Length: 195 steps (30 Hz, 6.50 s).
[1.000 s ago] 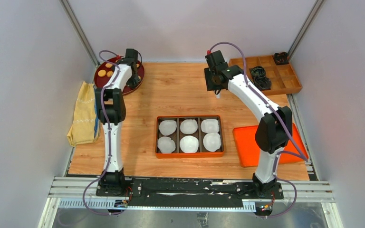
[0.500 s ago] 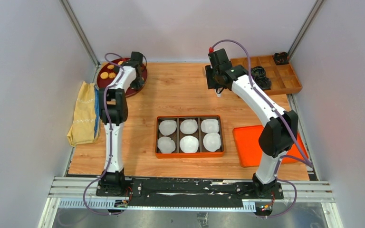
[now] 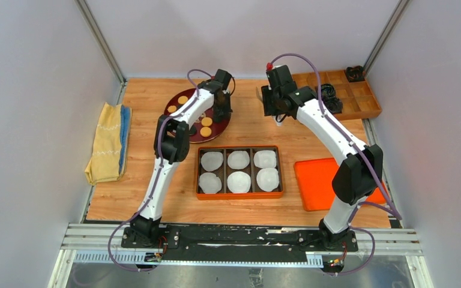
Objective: Pack the cookies
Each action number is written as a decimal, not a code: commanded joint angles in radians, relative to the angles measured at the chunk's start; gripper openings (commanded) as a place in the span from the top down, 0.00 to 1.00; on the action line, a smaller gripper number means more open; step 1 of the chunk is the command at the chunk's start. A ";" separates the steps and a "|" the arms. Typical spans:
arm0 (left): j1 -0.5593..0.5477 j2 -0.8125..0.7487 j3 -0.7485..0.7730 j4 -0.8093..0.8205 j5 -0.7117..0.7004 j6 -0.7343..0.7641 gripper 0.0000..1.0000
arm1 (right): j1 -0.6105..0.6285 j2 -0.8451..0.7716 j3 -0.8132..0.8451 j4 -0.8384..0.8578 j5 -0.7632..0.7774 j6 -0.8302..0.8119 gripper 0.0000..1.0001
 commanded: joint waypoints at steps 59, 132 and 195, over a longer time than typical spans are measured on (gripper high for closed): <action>-0.014 -1.042 -0.977 0.397 -0.171 0.058 0.36 | 0.155 0.264 0.105 0.087 -0.029 -0.044 0.48; 0.283 -0.981 -1.061 0.402 0.069 -0.116 0.39 | 0.547 -0.181 -0.290 -0.015 -0.058 -0.013 0.72; 0.283 -1.023 -1.085 0.482 0.212 -0.075 0.37 | 0.390 0.035 -0.055 0.075 0.100 -0.054 0.52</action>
